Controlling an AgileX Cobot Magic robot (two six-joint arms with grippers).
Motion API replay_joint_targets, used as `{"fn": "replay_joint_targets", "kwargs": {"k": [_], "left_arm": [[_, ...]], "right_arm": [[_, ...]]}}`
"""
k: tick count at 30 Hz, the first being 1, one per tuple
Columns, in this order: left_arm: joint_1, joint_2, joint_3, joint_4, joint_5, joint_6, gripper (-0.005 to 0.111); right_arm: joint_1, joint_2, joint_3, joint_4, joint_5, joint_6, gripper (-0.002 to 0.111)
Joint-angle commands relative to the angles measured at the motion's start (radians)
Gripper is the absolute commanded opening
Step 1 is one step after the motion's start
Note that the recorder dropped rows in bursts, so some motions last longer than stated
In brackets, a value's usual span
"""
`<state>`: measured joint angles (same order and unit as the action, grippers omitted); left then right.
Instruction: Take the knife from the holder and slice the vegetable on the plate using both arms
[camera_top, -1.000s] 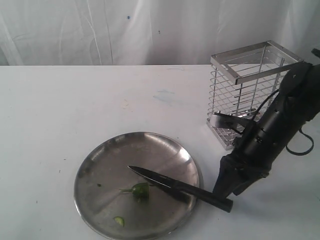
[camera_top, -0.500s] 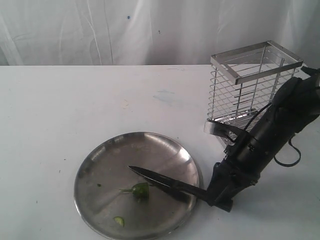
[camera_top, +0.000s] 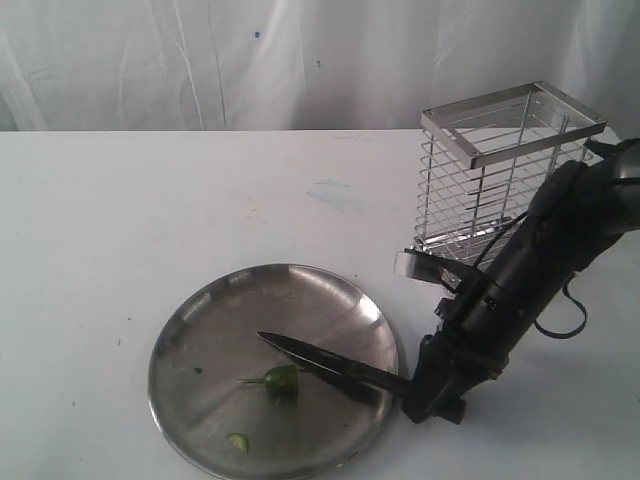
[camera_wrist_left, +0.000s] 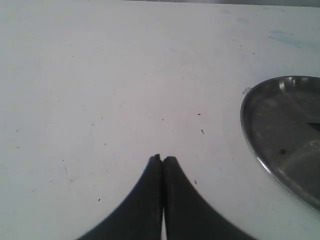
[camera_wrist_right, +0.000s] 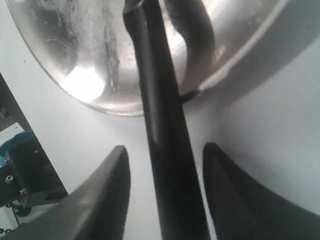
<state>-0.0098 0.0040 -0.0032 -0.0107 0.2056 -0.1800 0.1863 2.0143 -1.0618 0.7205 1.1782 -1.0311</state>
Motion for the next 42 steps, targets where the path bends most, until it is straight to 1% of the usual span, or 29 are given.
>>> {"fn": "replay_joint_targets", "kwargs": {"k": [1,4,9,12,14,18,21,23,25,28,30,32,33,35,37,38,40,42], "left_arm": [[-0.002,-0.004,0.003,-0.006,-0.003,0.001,0.000],[-0.002,-0.004,0.003,-0.006,-0.003,0.001,0.000],[-0.002,-0.004,0.003,-0.006,-0.003,0.001,0.000],[-0.002,-0.004,0.003,-0.006,-0.003,0.001,0.000],[-0.002,-0.004,0.003,-0.006,-0.003,0.001,0.000],[-0.002,-0.004,0.003,-0.006,-0.003,0.001,0.000],[-0.002,-0.004,0.003,-0.006,-0.003,0.001,0.000],[-0.002,-0.004,0.003,-0.006,-0.003,0.001,0.000],[-0.002,-0.004,0.003,-0.006,-0.003,0.001,0.000],[-0.002,-0.004,0.003,-0.006,-0.003,0.001,0.000],[-0.002,-0.004,0.003,-0.006,-0.003,0.001,0.000],[-0.002,-0.004,0.003,-0.006,-0.003,0.001,0.000],[-0.002,-0.004,0.003,-0.006,-0.003,0.001,0.000],[-0.002,-0.004,0.003,-0.006,-0.015,0.001,0.000],[-0.002,-0.004,0.003,-0.031,-0.044,-0.026,0.000],[-0.002,-0.004,0.003,-0.076,-0.068,-0.067,0.000],[-0.002,-0.004,0.003,-0.151,-0.117,-0.142,0.000],[-0.002,-0.004,0.003,-0.170,-0.159,-0.186,0.000]], "right_arm": [[0.044,0.001,0.004,-0.028,0.007,-0.017,0.022],[0.062,0.001,0.004,-0.040,-0.006,-0.019,0.000],[0.062,-0.007,0.004,-0.040,-0.008,-0.012,0.000],[0.062,-0.050,0.004,-0.041,-0.018,0.003,0.000],[0.062,-0.103,0.004,-0.052,-0.032,0.026,0.000],[0.062,-0.238,0.004,-0.114,-0.079,0.130,0.000],[0.062,-0.346,0.004,-0.116,-0.095,0.153,0.000],[0.062,-0.412,0.004,-0.118,-0.118,0.208,0.000],[0.062,-0.485,0.013,-0.132,-0.124,0.304,0.000],[0.096,-0.646,0.075,-0.223,-0.171,0.455,0.000],[0.144,-0.768,0.146,-0.341,-0.269,0.580,0.000],[0.178,-0.866,0.233,-0.438,-0.477,0.674,0.000],[0.187,-0.906,0.276,-0.467,-0.592,0.685,0.000],[0.192,-0.941,0.339,-0.441,-0.761,0.685,0.000],[0.192,-0.935,0.362,-0.377,-0.784,0.681,0.000],[0.192,-0.921,0.370,-0.349,-0.765,0.655,0.000],[0.199,-0.889,0.375,-0.345,-0.739,0.607,0.000],[0.203,-0.856,0.375,-0.332,-0.731,0.589,0.000]]}}
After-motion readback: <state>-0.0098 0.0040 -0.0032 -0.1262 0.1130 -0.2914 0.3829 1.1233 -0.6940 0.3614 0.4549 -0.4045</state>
